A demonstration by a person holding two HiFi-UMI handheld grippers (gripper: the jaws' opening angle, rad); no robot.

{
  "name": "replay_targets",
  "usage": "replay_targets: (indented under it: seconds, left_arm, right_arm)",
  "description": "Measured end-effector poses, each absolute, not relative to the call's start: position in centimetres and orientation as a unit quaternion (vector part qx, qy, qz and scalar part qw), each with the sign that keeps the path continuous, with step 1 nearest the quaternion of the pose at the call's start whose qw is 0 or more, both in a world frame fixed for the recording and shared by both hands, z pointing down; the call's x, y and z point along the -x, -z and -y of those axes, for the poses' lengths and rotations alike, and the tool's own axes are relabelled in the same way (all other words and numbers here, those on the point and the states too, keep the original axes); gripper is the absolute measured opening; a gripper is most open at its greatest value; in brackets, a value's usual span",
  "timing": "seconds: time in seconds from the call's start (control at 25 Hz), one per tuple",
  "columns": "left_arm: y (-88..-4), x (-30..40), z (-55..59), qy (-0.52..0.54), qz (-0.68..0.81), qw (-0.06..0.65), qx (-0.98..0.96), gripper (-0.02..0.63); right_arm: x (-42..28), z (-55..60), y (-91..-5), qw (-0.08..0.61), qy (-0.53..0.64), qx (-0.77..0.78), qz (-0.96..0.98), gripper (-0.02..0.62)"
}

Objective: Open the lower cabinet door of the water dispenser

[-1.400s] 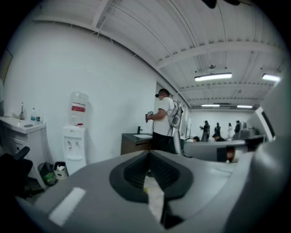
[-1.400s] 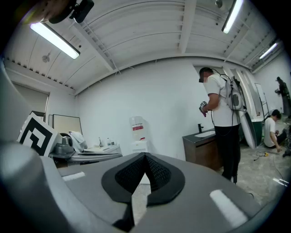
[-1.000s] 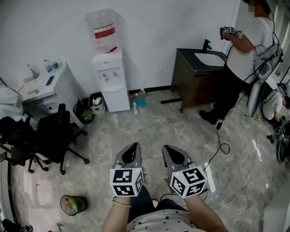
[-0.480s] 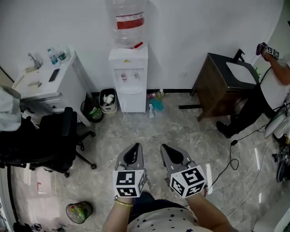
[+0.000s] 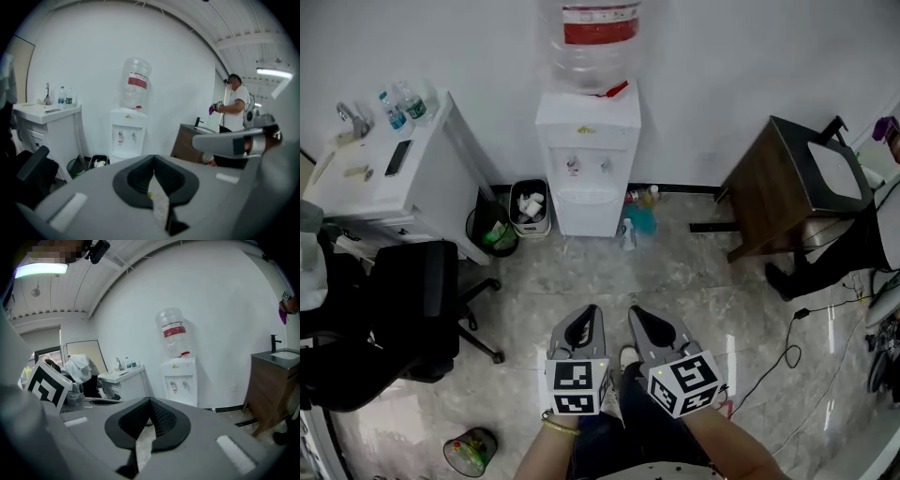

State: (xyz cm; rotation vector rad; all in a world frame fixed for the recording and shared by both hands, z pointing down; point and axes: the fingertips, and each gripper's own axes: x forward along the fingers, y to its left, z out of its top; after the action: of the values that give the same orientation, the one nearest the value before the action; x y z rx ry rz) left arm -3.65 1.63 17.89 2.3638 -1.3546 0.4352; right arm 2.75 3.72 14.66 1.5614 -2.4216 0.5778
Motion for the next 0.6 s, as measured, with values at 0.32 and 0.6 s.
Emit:
replay_targets:
  seconds: [0.32, 0.6]
  left_arm:
    - [-32.1, 3.9, 9.6, -0.179, 0.510, 0.241, -0.806, 0.006]
    - [-46.9, 3.5, 19.0, -0.196, 0.514, 0.253, -0.796, 0.006]
  right_arm:
    - [-4.7, 9.9, -29.7, 0.148, -0.235, -0.516, 0.810, -0.002]
    - [-6.1, 22.8, -48.7, 0.215, -0.244, -0.507, 0.798, -0.002]
